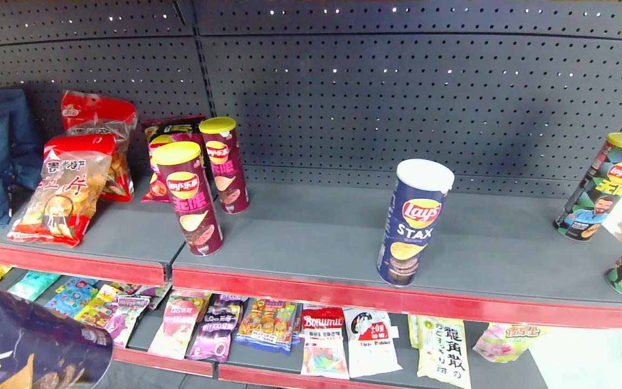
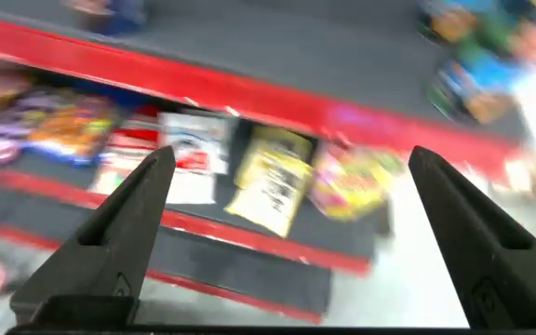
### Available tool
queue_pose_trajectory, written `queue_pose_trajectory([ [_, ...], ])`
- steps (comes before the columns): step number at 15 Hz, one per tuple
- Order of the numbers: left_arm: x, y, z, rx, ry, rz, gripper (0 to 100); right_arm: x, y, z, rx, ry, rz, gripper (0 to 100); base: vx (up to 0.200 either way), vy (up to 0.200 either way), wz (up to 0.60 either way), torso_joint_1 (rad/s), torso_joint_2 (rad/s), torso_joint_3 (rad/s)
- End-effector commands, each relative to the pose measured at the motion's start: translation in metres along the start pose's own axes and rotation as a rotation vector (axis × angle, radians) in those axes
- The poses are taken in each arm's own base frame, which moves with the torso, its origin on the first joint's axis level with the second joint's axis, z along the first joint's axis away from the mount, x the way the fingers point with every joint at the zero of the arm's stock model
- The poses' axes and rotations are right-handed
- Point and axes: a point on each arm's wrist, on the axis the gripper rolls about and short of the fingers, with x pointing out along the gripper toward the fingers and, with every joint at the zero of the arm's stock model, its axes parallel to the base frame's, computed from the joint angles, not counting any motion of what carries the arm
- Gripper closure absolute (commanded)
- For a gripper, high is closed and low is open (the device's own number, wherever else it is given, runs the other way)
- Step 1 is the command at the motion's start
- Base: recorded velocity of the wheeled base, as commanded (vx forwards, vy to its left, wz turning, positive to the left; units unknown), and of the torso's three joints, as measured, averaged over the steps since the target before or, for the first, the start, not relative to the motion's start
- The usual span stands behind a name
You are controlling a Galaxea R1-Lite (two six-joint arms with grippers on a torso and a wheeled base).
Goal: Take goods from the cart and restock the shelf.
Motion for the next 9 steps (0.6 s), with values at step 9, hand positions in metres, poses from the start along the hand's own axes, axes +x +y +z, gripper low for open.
queue_pose_trajectory([
  [9, 0.035, 0.016, 0.018, -0.001, -0.005, -0.049, 100, 0.017, 0.005, -0.018, -0.017, 0.040, 0.011, 0, 0.000, 0.000, 0.00, 0.000, 0.00, 0.000],
])
